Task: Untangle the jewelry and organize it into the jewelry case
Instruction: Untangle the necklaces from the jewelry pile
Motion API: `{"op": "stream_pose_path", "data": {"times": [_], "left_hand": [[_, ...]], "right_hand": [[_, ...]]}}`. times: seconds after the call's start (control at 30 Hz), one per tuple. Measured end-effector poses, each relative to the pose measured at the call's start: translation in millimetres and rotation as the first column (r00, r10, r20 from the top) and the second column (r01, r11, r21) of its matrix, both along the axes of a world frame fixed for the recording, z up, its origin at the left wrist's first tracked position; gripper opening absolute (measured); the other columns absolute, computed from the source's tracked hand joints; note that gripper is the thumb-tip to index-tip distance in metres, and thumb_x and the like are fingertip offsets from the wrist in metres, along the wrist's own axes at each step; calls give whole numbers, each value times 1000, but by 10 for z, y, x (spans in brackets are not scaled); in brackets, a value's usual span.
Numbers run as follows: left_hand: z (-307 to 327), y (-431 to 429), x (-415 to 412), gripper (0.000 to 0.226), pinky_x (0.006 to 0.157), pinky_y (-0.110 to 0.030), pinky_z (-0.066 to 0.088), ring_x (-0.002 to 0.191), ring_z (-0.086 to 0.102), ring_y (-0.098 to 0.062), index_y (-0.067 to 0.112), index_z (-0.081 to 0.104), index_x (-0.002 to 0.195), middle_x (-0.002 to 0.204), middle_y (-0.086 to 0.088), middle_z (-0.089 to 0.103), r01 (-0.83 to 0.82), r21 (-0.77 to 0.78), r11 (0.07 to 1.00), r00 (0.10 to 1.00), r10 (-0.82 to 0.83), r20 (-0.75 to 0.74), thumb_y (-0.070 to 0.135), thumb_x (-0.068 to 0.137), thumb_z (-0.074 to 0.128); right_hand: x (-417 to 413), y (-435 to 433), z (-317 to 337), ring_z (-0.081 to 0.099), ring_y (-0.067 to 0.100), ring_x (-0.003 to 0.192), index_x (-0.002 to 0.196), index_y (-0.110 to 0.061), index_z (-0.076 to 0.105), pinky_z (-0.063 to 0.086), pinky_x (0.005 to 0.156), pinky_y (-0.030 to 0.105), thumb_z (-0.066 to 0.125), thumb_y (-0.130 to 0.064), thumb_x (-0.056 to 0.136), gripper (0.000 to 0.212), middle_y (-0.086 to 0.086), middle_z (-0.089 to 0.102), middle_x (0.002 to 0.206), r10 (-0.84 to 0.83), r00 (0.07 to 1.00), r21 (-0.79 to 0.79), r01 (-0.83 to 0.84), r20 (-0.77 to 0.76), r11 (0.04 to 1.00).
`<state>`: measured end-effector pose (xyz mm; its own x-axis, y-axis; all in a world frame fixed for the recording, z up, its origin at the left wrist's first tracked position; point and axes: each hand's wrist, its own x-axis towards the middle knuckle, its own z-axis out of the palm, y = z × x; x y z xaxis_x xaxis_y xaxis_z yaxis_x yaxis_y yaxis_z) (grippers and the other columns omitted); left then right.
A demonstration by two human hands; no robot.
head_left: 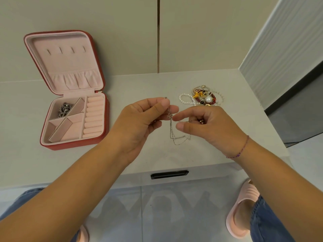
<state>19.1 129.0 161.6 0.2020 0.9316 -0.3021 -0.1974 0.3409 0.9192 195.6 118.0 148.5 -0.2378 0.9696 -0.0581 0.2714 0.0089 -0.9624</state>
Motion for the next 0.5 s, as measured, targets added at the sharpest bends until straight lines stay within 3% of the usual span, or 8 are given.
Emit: {"op": "stream_pose_path", "data": {"times": [0.27, 0.5], "left_hand": [[-15, -29, 24, 21, 65, -16, 48, 76, 65, -9, 17, 68, 87, 85, -1, 74, 22, -38, 999, 998, -20, 54, 29, 70, 67], [-4, -33, 29, 21, 58, -13, 49, 70, 67, -7, 15, 67, 88, 85, -3, 75, -9, -58, 998, 997, 13, 79, 26, 70, 67]], "right_hand": [[-96, -40, -17, 26, 11, 54, 72, -22, 67, 27, 56, 24, 79, -29, 69, 14, -8, 26, 55, -47, 998, 101, 42, 44, 994], [-85, -37, -26, 28, 13, 54, 67, -25, 68, 27, 56, 27, 78, -22, 75, 13, -2, 29, 57, -85, 993, 156, 71, 81, 985]]}}
